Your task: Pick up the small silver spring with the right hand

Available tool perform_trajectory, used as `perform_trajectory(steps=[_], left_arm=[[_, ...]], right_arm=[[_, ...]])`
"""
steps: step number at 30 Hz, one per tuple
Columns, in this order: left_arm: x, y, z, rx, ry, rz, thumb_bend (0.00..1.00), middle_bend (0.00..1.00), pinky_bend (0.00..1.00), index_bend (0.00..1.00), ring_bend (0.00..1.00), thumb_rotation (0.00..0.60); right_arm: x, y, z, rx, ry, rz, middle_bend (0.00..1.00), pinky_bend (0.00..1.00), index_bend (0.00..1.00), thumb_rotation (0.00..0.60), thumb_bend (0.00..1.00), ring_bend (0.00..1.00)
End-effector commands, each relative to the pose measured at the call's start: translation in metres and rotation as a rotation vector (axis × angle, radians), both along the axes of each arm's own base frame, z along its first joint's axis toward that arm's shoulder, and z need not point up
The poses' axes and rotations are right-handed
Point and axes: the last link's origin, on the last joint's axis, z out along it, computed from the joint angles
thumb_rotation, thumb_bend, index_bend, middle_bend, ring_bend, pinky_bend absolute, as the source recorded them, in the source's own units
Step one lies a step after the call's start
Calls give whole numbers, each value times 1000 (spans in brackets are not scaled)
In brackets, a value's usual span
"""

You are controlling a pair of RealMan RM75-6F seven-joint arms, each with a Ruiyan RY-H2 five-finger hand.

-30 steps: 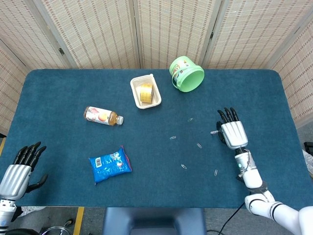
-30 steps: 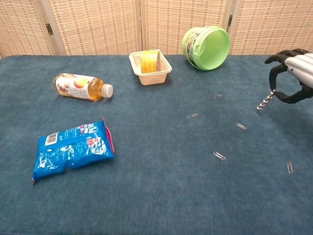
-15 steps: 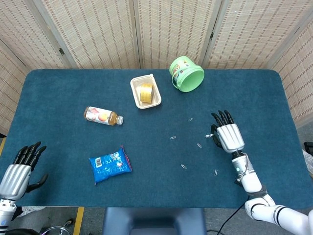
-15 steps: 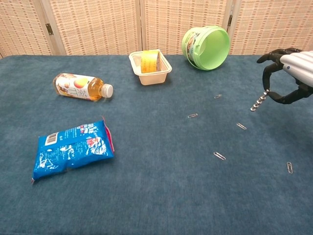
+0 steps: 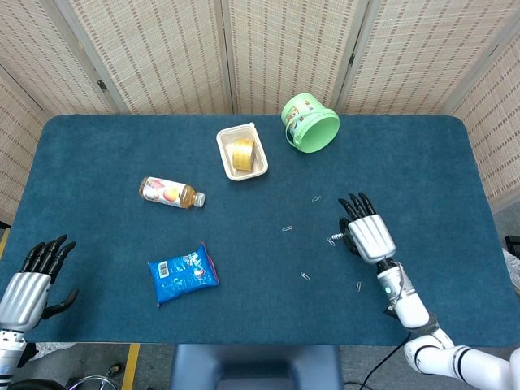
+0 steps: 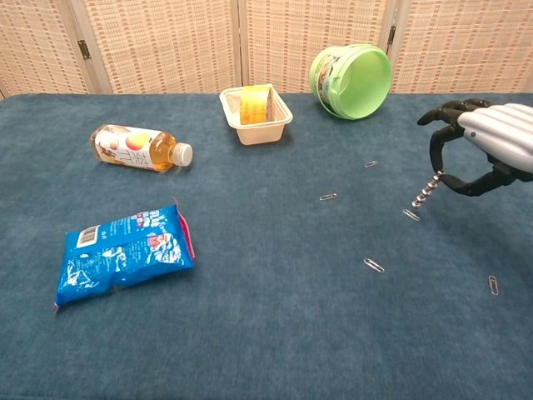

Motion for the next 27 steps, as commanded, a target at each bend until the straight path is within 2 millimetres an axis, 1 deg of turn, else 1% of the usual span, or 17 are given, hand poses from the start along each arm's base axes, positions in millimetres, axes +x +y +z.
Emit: perform_trajectory(steps=[1,8,12,17,21,24,27], left_arm=[[0,0,0,-1,-1,0,397,0,0,0,23,600],[0,-1,0,-2,0,-2,397,0,0,0,23,600],[0,-1,0,-2,0,-3,397,0,0,0,23,600],[0,0,-1,-1,8,-2,397,0,0,0,24,600],[1,0,-2,-1,15,-1,397,0,0,0,23,600],[1,0,-3,-1,20,-1,397,0,0,0,24,600],[1,1,-3,1,21,2,397,0,0,0,23,600]], right_arm=[[0,0,-1,1,6,2,154,0,892,600,454,1],[-2,0,-3,4,2,-5,154,0,892,600,454,2],[-3,0,1,-10,-5,-1,154,0,892,600,454,2],[-8,3,20,-59,-41,-9,154,0,892,600,454,3],[-18,6,37,-96,-63,-26,154,0,892,600,454,3],[-32,10,53,-132,-83,-52,154,0,892,600,454,3],[-46,14,64,-157,-87,-76,154,0,892,600,454,3]])
